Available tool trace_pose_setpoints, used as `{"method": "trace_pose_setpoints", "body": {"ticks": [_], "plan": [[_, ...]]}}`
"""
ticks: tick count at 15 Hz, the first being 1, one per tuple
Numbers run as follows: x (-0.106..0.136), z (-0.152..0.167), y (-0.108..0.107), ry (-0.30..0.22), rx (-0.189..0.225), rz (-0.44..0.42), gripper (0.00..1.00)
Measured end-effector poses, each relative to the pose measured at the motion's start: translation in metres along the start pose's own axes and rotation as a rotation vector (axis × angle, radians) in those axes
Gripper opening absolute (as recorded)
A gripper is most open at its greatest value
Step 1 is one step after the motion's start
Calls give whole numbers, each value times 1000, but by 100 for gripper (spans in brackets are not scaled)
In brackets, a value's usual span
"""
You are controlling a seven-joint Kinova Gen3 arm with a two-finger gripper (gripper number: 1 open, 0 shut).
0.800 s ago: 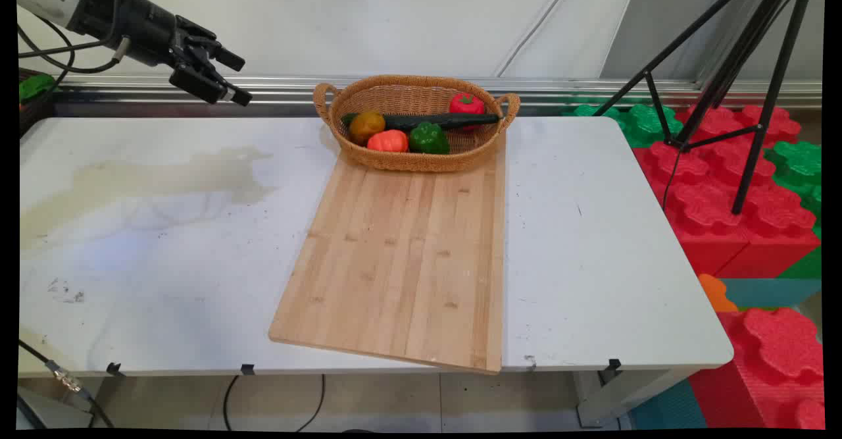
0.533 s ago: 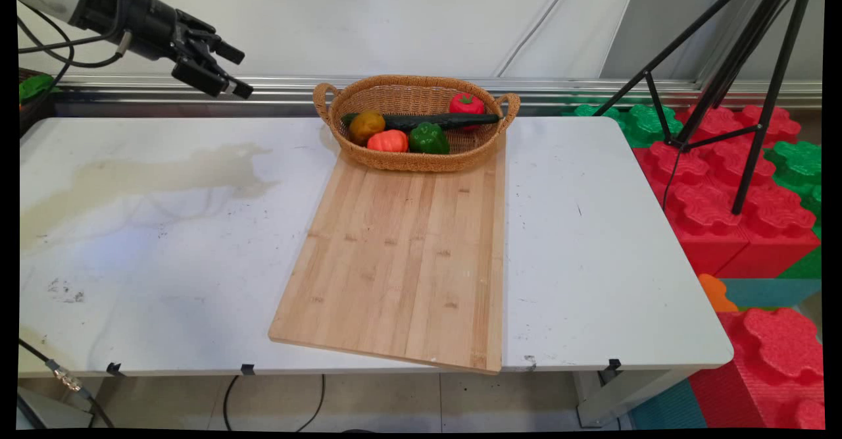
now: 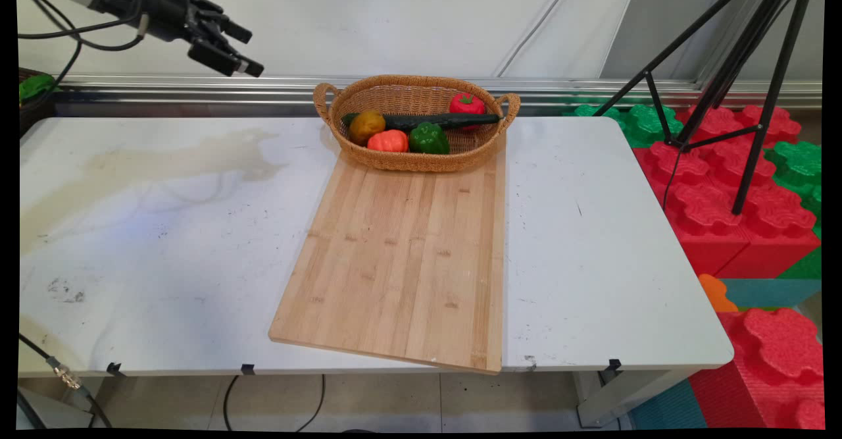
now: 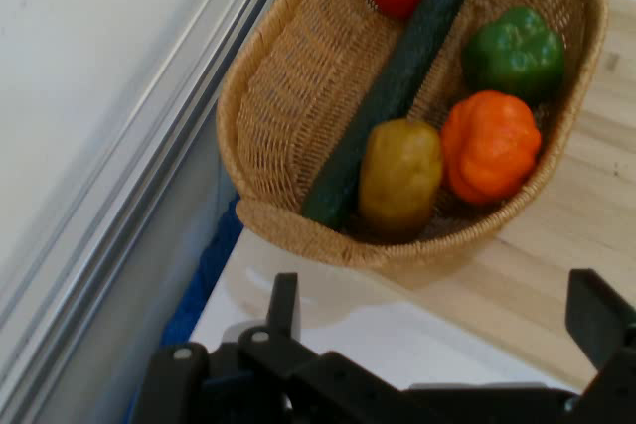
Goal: Pick up the potato from the vegetable basket
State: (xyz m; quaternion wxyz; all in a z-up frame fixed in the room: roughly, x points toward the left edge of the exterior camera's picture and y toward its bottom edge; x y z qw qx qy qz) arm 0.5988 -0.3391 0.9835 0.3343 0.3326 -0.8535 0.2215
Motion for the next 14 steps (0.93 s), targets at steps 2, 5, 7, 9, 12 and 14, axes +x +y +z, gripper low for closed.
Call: {"method": "trace_pose_setpoints", "body": {"ticks": [2, 5, 7, 9, 12, 14], "plan": [[6, 9, -4, 6, -1, 10, 100], [14, 25, -8, 7, -11, 28, 100], [20, 45, -12, -2, -23, 47, 100], [23, 60, -13, -13, -32, 59, 100], [27, 91, -15, -44, -55, 84, 100], [29, 109, -15, -64, -69, 101, 100]]}}
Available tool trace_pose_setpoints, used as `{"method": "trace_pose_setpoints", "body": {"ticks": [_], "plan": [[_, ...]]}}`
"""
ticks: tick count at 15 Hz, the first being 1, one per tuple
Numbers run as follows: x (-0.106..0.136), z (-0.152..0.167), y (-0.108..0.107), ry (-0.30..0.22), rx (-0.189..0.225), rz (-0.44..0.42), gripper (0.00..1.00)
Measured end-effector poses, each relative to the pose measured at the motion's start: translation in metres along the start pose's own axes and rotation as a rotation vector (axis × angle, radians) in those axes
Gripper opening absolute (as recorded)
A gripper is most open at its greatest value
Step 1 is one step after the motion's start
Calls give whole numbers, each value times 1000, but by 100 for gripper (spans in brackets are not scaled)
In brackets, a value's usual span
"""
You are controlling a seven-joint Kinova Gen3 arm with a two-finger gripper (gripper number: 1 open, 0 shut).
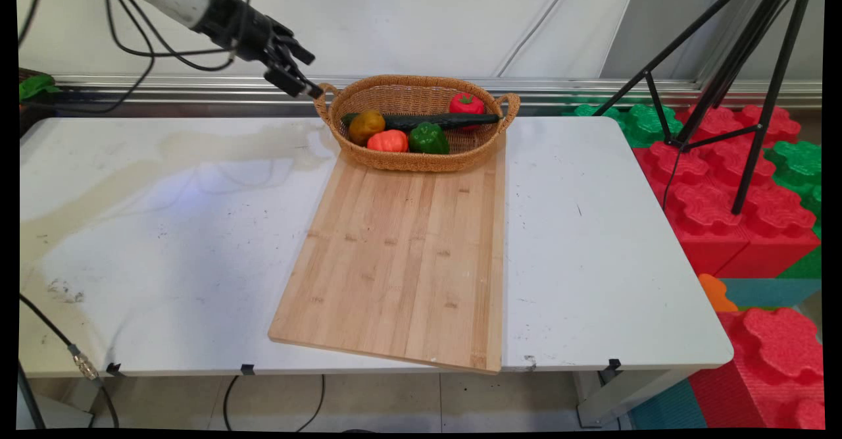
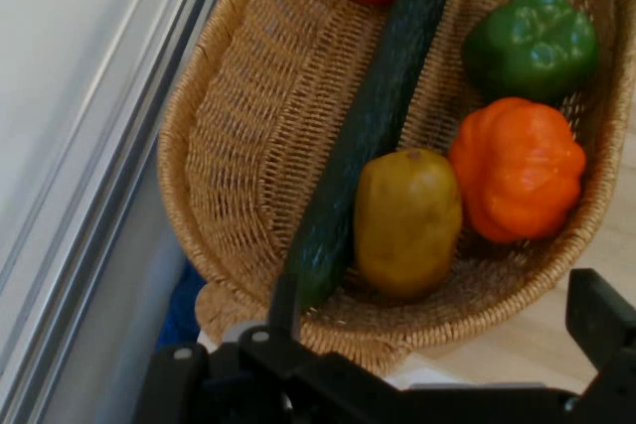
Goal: Pick up the potato from the vegetable basket
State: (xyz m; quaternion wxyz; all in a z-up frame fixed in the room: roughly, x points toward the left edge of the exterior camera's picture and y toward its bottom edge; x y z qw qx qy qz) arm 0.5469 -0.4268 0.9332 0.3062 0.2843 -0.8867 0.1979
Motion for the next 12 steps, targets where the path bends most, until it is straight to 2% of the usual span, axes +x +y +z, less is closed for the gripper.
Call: {"method": "trace_pose_setpoints", "body": {"ticks": [12], "plan": [[19, 93, -9, -100, -52, 57, 100]]}}
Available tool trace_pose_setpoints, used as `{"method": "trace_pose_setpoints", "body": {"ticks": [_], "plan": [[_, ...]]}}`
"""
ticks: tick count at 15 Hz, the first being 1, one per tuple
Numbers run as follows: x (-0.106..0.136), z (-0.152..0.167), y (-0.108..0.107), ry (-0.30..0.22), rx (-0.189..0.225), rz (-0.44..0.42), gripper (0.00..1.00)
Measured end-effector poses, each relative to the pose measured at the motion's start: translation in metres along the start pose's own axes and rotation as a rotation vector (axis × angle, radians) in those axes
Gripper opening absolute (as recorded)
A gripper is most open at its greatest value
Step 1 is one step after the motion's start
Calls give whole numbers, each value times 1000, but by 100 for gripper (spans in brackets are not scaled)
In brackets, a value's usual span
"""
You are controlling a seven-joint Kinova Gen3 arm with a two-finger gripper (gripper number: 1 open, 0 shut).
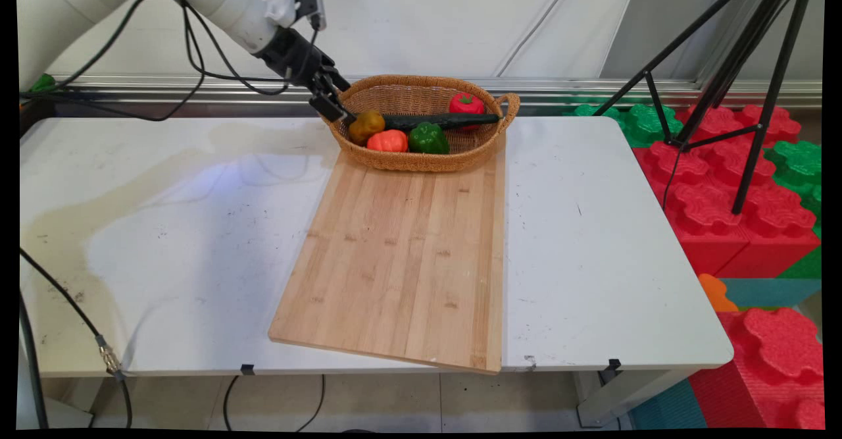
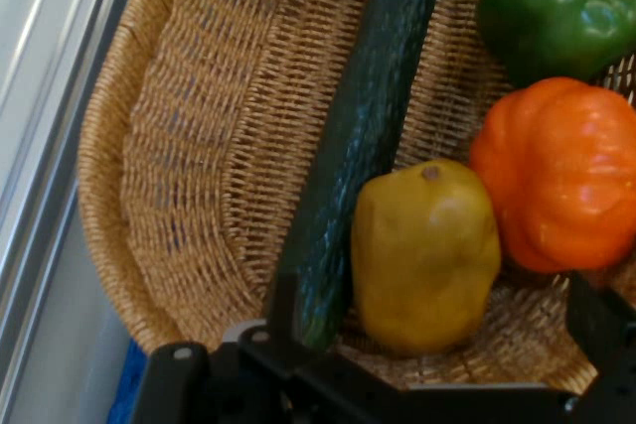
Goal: Pick up the potato from the vegetable basket
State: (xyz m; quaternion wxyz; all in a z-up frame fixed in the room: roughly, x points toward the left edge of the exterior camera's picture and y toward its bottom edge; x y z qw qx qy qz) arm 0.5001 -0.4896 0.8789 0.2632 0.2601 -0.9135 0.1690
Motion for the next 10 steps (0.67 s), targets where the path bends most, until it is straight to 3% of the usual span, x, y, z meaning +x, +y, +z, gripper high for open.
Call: {"method": "trace_pose_setpoints", "body": {"ticks": [10], "plan": [[9, 48, -13, -57, -59, 30, 100]]}}
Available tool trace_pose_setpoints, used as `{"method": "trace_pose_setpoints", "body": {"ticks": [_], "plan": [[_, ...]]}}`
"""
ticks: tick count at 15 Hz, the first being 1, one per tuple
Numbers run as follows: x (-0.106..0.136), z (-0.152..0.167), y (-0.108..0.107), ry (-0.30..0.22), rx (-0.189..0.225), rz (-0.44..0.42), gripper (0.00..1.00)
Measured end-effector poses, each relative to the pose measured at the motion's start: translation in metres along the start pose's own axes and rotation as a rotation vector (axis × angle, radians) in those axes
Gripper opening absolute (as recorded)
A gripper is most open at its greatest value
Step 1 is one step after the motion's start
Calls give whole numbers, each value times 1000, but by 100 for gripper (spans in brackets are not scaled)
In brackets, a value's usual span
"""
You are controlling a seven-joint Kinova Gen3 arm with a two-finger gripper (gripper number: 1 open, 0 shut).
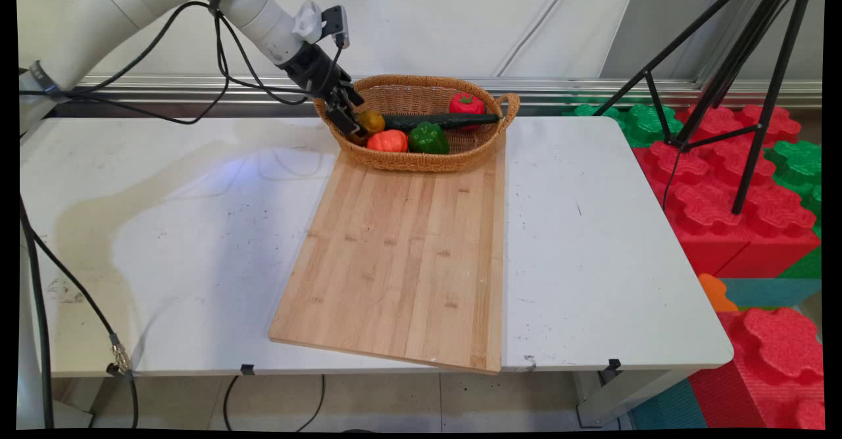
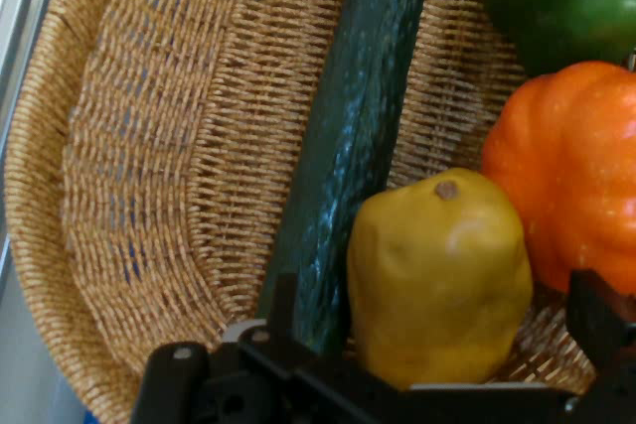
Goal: Pick up the potato from the vegetable basket, then place the picked object on the cutting board
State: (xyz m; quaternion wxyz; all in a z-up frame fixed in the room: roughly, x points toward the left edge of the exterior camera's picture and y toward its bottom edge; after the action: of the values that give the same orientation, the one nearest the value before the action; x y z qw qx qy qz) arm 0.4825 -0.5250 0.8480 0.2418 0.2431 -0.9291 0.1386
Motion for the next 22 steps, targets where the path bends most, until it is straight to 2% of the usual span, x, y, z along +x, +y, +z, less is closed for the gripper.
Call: {"method": "trace_pose_setpoints", "body": {"ticks": [9, 10, 17, 22], "plan": [[1, 15, -5, -5, -19, 39, 100], [2, 16, -6, -3, -18, 46, 0], [1, 14, -7, 8, -11, 66, 0], [0, 0, -6, 33, 5, 64, 0]]}}
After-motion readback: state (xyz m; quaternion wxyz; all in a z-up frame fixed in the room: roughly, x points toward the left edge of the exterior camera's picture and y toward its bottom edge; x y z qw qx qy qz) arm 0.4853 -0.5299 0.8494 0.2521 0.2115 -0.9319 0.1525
